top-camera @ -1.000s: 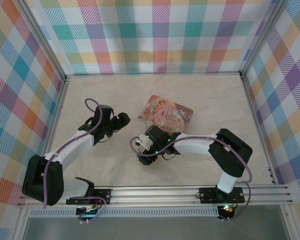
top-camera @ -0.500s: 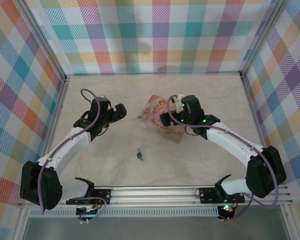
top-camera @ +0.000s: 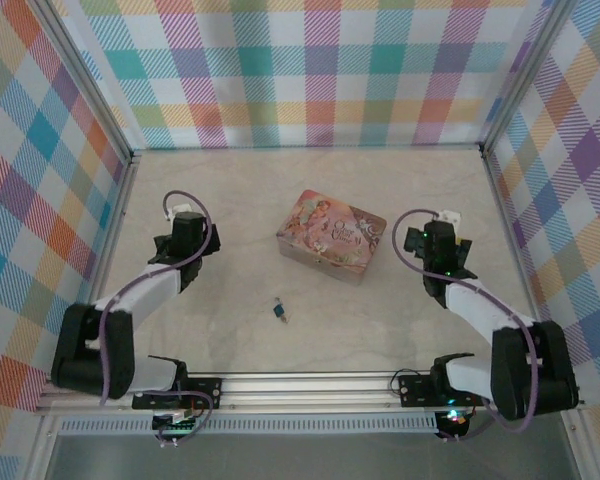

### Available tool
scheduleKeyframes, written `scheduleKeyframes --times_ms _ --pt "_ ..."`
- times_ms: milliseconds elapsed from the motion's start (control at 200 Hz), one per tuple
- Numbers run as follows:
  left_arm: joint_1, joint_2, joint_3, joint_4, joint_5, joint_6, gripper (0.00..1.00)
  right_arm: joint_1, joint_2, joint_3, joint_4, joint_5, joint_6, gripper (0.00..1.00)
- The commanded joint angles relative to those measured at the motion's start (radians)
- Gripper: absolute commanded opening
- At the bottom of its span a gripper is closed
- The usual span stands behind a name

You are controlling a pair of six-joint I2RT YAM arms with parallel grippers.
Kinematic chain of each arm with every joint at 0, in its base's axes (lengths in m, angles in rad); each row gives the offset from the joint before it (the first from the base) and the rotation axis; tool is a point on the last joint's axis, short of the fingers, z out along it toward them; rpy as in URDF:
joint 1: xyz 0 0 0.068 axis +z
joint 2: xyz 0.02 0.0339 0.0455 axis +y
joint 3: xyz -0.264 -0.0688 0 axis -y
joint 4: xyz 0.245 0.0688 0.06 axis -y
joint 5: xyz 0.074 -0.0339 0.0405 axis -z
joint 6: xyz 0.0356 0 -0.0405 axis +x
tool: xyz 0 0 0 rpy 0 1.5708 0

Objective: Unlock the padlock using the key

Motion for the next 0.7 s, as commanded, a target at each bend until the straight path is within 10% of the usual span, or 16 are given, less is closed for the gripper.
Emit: scheduleKeyframes --times_ms 0,290,465,555,695 --pt "0.020 0.093 -0.074 0.305 -0.005 0.093 1.00 -0.006 0.100 -0.058 0.321 -0.002 -0.076 1.00" --pt "0.050 0.168 -0.124 0.516 0.147 0.146 1.00 -0.128 0.290 -0.087 0.632 -0.394 -0.144 1.00" --pt "0.055 0.163 -0.146 0.549 0.147 0.139 1.00 -0.129 0.287 -0.093 0.625 -0.360 -0.134 1.00" --pt "0.072 0.224 -0.321 0.958 0.144 0.131 1.00 -0.121 0.288 -0.091 0.621 -0.354 -0.137 1.00" --pt "0.068 0.187 -0.242 0.731 0.140 0.118 1.00 -0.122 0.297 -0.084 0.617 -0.354 -0.138 1.00"
